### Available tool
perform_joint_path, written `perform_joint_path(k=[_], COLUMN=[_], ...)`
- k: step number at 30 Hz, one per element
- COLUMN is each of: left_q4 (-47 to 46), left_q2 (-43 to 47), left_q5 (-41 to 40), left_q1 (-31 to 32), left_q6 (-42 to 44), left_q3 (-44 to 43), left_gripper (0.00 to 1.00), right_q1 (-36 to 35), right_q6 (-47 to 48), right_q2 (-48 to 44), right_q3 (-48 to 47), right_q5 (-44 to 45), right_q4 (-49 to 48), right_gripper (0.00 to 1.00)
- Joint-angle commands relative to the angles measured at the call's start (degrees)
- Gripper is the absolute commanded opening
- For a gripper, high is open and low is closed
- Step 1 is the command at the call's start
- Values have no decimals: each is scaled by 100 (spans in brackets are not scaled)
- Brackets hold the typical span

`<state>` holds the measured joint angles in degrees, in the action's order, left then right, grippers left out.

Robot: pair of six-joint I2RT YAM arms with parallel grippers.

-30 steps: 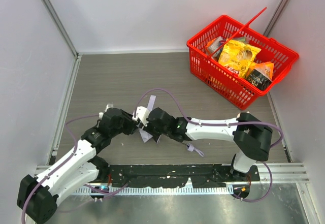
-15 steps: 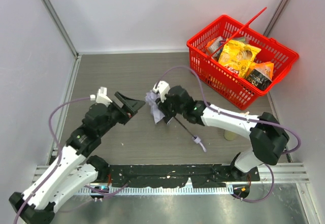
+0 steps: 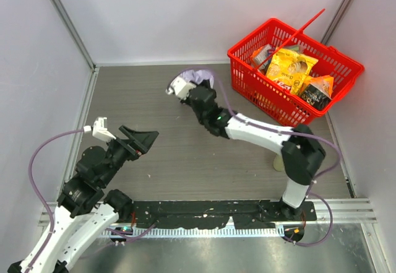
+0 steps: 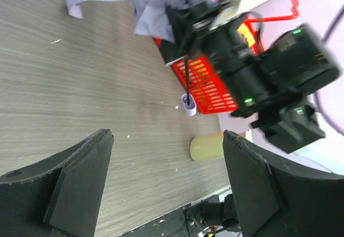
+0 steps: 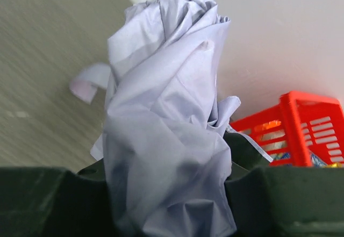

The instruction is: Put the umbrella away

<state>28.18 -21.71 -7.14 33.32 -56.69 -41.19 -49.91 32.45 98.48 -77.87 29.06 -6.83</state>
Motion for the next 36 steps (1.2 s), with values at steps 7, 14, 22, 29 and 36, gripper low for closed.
perform_joint_path(k=[7, 14, 22, 29, 36], left_q4=[1276, 1734, 1359, -670, -2010], left_q2=[1063, 1074, 212, -35, 255], left_q5=[-1236, -1414, -580, 204, -121], left_q1=[-10, -10, -10, -1, -1], left_q6=[-491, -1441, -2758, -3560, -3718], left_q3=[796, 1271, 1745, 2834, 3688], left_gripper=[83, 76, 83, 90, 99], right_q1=[-1564, -1645, -1198, -784, -397], right_q6=[335, -1301, -2066, -2602, -2892], right_q2=[946, 893, 1305, 1745, 2044], right_q3=[1537, 1731, 1327, 1265, 1300], right_q5=[1420, -1190, -4133, -5523, -6464], right_q4=[-1175, 619, 1834, 1782, 1606], right_gripper=[1, 1, 1, 1, 1])
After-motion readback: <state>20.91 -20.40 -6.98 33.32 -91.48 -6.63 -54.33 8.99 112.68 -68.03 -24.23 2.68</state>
